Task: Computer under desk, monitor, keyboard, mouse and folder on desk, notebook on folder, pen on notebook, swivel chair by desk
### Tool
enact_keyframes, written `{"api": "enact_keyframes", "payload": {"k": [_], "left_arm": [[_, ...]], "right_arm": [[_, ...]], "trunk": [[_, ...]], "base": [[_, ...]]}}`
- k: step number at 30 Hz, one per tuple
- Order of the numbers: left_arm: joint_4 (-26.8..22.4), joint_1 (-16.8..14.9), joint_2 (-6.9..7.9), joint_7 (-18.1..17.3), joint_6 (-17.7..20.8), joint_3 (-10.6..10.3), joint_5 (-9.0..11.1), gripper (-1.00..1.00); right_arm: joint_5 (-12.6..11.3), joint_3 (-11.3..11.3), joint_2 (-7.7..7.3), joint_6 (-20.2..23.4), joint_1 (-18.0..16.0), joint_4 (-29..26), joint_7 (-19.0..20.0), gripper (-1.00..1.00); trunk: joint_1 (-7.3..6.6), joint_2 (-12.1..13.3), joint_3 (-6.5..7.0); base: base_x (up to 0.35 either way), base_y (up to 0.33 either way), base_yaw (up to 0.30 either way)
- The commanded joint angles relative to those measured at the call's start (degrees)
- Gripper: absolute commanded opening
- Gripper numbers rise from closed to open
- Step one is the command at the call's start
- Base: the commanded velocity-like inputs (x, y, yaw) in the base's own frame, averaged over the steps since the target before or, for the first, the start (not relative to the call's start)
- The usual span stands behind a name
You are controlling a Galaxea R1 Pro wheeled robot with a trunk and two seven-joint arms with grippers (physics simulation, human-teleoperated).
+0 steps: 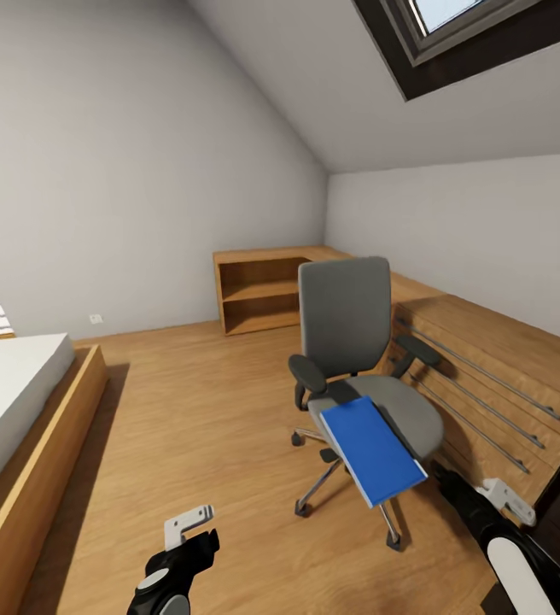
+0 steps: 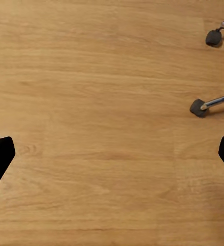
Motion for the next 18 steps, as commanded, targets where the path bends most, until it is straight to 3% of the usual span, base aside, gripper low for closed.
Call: {"api": "enact_keyframes", "payload": {"k": [1, 2, 6, 7, 8, 18], "left_arm": [[-0.12, -0.06, 0.04, 0.43, 0.20, -0.14, 0.24, 1.00], [-0.15, -0.06, 0.03, 0.46, 0.20, -0.18, 0.23, 1.00], [-0.01, -0.06, 0.02, 0.46, 0.21, -0.24, 0.23, 1.00], [0.00, -0.06, 0.02, 0.46, 0.21, -0.25, 0.23, 1.00], [0.00, -0.06, 0.02, 0.46, 0.21, -0.25, 0.23, 1.00], [-0.02, -0.06, 0.02, 0.46, 0.19, -0.24, 0.23, 1.00]], "right_arm": [[-0.32, -0.36, -0.01, 0.24, -0.04, 0.27, -0.28, 1.00], [-0.39, -2.84, -0.01, 0.27, -0.04, 1.62, -0.13, 1.00], [-1.58, -4.77, -0.01, 0.31, -0.04, 2.11, 0.56, 1.00], [-5.91, -5.10, -0.22, 0.48, -0.04, 2.09, 0.60, 1.00], [-6.73, -5.36, -0.27, 0.53, -0.04, 2.09, 0.60, 1.00], [-8.12, -6.16, -0.28, 0.30, -0.04, 2.20, 0.58, 1.00]], "trunk": [[0.22, -0.45, -0.24], [0.44, -0.85, -0.42], [1.32, -2.45, -1.14], [1.54, -2.85, -1.32], [1.76, -3.25, -1.50], [3.95, -7.26, -3.30]], "base": [[0.000, 0.001, 0.000], [0.000, 0.000, 0.000], [0.000, 0.000, 0.000], [0.000, 0.000, 0.000], [0.000, 0.000, 0.000], [0.000, 0.000, 0.000]]}}
